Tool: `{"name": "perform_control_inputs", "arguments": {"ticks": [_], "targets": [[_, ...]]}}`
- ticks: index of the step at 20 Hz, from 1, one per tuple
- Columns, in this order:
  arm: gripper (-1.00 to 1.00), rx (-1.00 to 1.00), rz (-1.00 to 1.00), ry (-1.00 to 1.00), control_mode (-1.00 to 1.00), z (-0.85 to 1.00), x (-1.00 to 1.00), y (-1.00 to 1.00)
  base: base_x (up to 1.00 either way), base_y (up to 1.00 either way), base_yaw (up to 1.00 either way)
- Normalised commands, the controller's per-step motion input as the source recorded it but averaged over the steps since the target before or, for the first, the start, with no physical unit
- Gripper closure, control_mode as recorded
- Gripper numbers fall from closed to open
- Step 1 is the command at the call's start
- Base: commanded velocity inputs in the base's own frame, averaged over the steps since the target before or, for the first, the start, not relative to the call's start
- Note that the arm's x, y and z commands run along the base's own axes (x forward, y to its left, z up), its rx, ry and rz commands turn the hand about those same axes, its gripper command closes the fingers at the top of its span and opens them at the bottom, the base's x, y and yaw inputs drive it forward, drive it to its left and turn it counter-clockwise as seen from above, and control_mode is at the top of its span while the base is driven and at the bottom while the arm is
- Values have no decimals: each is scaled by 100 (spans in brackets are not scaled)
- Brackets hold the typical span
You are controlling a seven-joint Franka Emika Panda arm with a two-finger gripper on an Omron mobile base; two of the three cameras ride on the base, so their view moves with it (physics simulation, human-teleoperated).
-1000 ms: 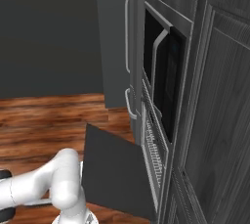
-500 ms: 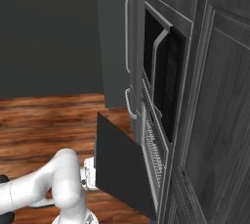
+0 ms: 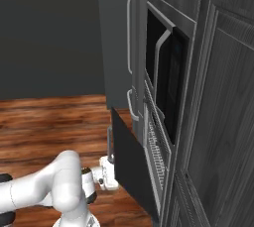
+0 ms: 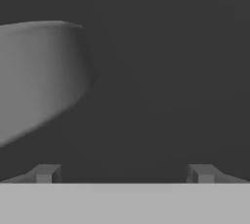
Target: Place the fish on the bottom rack of the oven, and slide the tray back inside. Close the oven door.
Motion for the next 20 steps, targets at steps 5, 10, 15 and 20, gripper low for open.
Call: {"name": "perform_control_inputs", "arguments": {"ticks": [5, 10, 15, 20], "targets": [[-100, 0, 0, 0, -100, 99, 0, -100, 0, 0, 0], [-100, 0, 0, 0, -100, 100, 0, -100, 0, 0, 0], [-100, 0, 0, 0, -100, 92, 0, -100, 0, 0, 0], [-100, 1, 0, 0, -100, 72, 0, -100, 0, 0, 0]]}}
